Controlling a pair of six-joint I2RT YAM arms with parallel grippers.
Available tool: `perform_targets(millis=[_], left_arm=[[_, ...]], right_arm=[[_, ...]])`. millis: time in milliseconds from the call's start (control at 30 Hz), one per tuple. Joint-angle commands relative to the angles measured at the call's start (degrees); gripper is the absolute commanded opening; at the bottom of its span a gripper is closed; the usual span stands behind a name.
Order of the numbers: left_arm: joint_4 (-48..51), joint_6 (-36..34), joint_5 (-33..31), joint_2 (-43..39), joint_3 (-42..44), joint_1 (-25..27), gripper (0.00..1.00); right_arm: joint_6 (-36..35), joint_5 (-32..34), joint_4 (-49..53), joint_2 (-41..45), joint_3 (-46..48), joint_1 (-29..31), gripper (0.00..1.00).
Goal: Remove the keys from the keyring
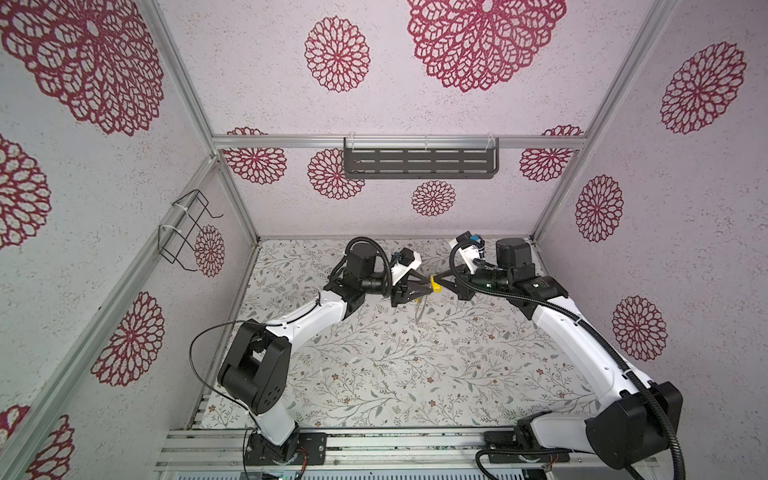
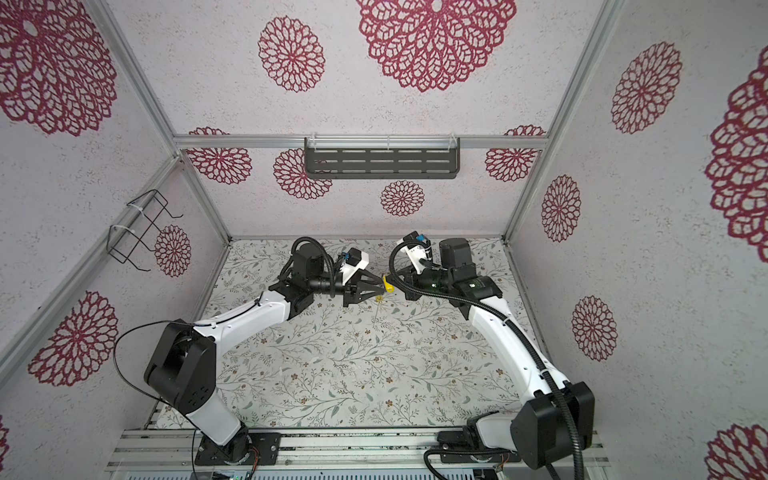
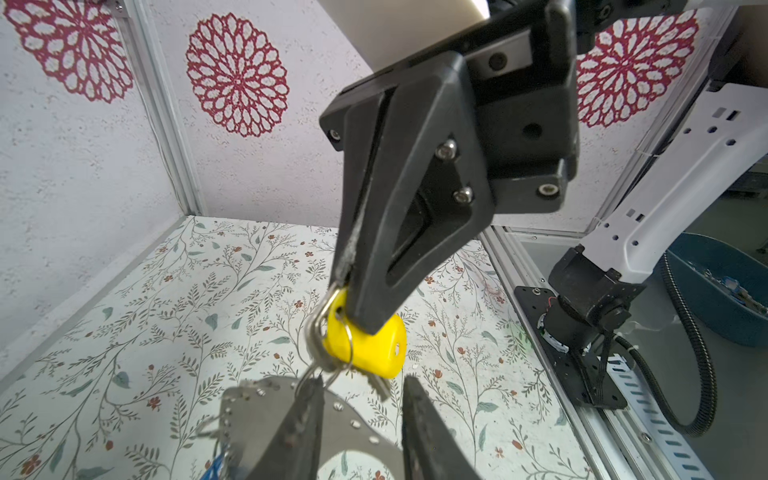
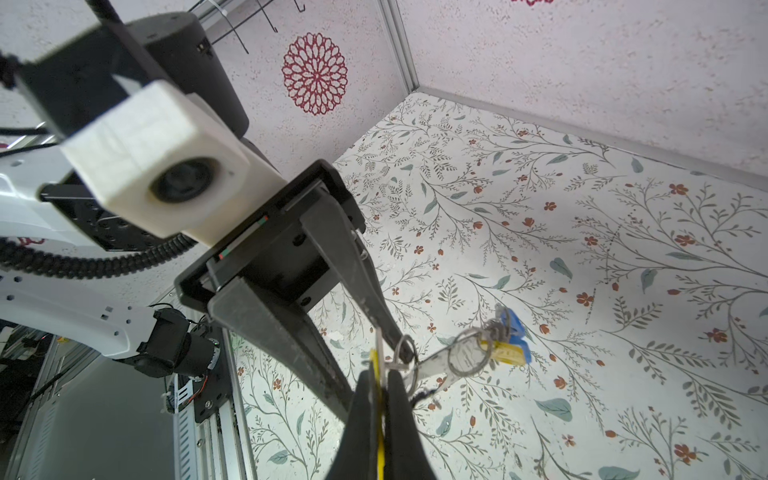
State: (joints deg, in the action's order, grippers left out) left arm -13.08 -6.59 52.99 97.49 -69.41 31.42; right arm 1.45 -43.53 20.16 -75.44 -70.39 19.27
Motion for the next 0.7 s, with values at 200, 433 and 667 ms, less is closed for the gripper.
perform_targets(millis=[200,433,667], left_arm=[[0.6,-2.9,-1.0,-0.1,-1.5,-0.3,0.28],[7.3,-6.2,-0.4,-4.1,-1.5,-2.7,0.3],[8.7,-7.3,0.2,-4.8,-2.3,-6.0,0.31]], right_arm=[[-2.1,-2.5,0.7,1.8,-2.6,-0.3,0.0],[-2.9,-2.5,1.9,1.4,-3.3,-0.3,0.0],[-3.3,-2.9,2.9,0.9,-4.0,-0.3,0.0]])
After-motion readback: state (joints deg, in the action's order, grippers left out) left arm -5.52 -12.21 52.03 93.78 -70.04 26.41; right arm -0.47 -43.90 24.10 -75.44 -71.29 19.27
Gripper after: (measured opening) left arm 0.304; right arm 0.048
